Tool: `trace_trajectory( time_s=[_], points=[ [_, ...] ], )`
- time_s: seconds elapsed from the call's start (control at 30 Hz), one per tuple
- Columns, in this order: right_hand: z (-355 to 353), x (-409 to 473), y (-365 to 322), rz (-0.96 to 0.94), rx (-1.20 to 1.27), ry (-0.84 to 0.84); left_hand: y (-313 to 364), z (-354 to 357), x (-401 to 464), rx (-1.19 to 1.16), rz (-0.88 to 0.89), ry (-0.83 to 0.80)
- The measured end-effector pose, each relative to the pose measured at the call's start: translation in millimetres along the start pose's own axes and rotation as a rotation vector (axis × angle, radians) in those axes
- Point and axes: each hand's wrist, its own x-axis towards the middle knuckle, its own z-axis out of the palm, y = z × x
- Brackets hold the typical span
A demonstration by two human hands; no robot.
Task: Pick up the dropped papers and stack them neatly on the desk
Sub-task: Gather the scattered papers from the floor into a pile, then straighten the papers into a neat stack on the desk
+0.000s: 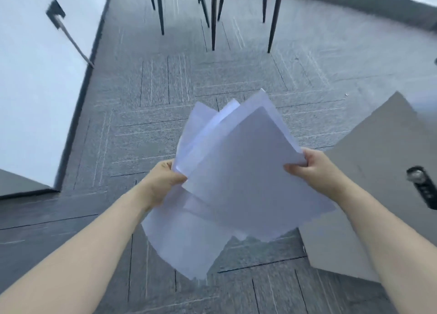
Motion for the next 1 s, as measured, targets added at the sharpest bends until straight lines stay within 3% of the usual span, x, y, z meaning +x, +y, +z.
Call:
trace_trajectory(
  time_s=[0.2, 0.37, 0.53, 0.67, 0.87, 1.0],
  points=[
    [-140.3, -109.0, -181.4, -0.066, 0.036, 0.28, 227.2, 55.7, -91.0, 0.025, 0.16, -0.17],
    [-266.9, -214.8, -246.9, -0.068, 0.13, 0.626, 349.7, 169.9, -130.9, 0.061, 0.186, -0.432],
    [-352.3, -307.1, -191.4, 0.064, 0.254, 0.91, 368.5, 309.4, -133.4, 0.271, 0.063, -0.733],
    [-388.6, -348.5, -101.8, 0.253, 0.362, 1.015, 333.8, 404.7, -123.9, 0.394, 0.009, -0.771],
    [-389.8, -396.7, 20.8, 0.548, 0.572, 0.99, 274.0, 512.6, -115.5, 0.563, 0.037, -0.664],
    [-386.3, -417.0, 48.1, 0.587, 0.673, 0.925, 285.4, 560.2, -120.6, 0.608, 0.035, -0.823]
  ],
)
